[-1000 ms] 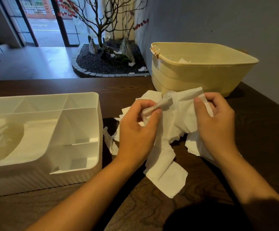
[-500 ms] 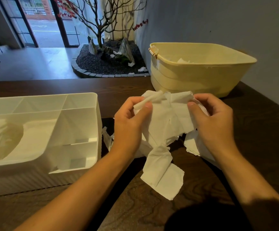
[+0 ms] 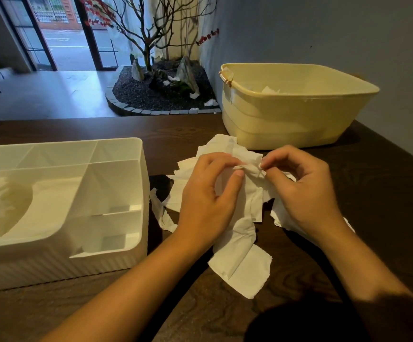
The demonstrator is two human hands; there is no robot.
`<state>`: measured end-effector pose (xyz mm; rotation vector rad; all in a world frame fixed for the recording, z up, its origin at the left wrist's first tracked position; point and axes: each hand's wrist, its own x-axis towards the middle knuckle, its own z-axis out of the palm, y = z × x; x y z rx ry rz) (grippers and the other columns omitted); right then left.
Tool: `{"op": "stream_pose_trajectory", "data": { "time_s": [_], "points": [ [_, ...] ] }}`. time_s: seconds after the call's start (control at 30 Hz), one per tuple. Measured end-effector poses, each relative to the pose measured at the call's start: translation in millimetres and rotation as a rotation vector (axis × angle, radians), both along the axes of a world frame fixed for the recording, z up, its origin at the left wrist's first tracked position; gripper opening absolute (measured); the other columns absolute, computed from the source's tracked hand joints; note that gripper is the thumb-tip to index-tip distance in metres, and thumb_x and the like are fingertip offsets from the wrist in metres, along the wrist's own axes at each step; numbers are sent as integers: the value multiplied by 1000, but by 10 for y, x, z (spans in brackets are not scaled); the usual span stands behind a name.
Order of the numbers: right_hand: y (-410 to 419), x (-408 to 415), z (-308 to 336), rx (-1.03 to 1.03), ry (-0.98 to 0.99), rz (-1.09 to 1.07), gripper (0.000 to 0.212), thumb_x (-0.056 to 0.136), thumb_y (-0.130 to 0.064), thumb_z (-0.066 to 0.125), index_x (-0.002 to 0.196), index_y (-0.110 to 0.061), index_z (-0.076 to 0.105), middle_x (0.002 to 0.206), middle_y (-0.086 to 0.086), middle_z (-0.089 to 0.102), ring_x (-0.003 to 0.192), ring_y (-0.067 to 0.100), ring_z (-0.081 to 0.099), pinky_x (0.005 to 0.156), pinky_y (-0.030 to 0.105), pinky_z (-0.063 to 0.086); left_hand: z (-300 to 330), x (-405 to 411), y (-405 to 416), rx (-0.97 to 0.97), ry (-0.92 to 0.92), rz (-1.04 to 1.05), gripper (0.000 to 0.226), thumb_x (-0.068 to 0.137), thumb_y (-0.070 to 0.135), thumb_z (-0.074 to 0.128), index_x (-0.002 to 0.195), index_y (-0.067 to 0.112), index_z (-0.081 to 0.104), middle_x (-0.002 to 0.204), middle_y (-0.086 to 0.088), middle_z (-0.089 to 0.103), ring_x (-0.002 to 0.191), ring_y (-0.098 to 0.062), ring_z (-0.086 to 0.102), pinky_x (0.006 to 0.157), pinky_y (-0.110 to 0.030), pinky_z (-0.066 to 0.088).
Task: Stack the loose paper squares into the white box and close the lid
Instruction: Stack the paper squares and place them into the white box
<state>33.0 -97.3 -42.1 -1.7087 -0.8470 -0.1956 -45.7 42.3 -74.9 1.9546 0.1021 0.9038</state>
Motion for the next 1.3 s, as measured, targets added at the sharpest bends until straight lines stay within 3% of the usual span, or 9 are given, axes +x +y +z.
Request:
{"op": "stream_pose_trajectory", "data": {
  "time_s": [0.13,0.23,0.37,0.6,0.8,0.9,1.0,1.17,1.3],
  "points": [
    [-30,1,44,19,42,87,24,85,6,63,80,-17,65,81,-9,67,83,8,63,77,20,52,13,1,9,16,18,7,20,98,32,59,111,22,70,118,9,60,114,1,53,88,-8,42],
    [-36,-4,75,46,82,146,17,80,-2,58,83,-18,64,80,-14,65,81,4,61,74,16,49,23,-11,34,-73,70,-48,18,99,30,60,112,27,72,121,16,64,116,2,55,93,-18,49],
    [-48,3,88,83,127,185,21,79,-1,58,91,-18,64,81,-16,65,82,1,61,74,15,48,75,-44,48,-207,135,-135,16,97,26,62,106,36,71,107,23,71,108,2,61,91,-18,51],
    [-51,23,104,200,133,144,37,87,8,62,106,-23,55,90,-16,63,88,5,61,82,23,51,148,-37,79,-511,239,-287,16,99,18,57,100,20,72,103,1,71,103,-18,66,88,-30,53],
    [-46,14,84,139,158,79,57,86,15,60,119,-30,49,86,-2,61,88,13,63,92,36,52,102,-5,27,-353,251,-187,17,102,17,50,99,30,61,105,13,64,103,-4,59,82,-19,48],
    [-36,19,64,108,161,44,60,84,18,60,113,-34,54,85,5,59,86,14,61,90,30,53,109,-19,42,-342,185,-156,28,100,5,44,93,26,61,91,20,63,87,9,56,71,-5,46],
    [-32,32,40,38,141,11,57,84,21,54,103,-31,65,84,3,56,82,7,54,75,19,50,131,-31,40,-403,146,-133,35,97,-2,39,76,16,61,71,20,60,73,11,55,64,-5,43],
    [-6,-11,16,-71,72,-50,50,83,19,54,80,-28,70,92,-2,59,89,8,55,68,24,51,108,-6,60,-458,95,-119,23,82,23,41,66,18,56,70,12,59,73,0,55,68,-22,45],
    [-3,-18,19,-22,26,-25,41,83,17,61,72,-22,70,86,-5,55,82,3,53,64,14,45,122,18,48,-446,75,-36,34,104,23,44,74,13,55,68,17,60,69,4,55,67,-14,44]
  ]
}}
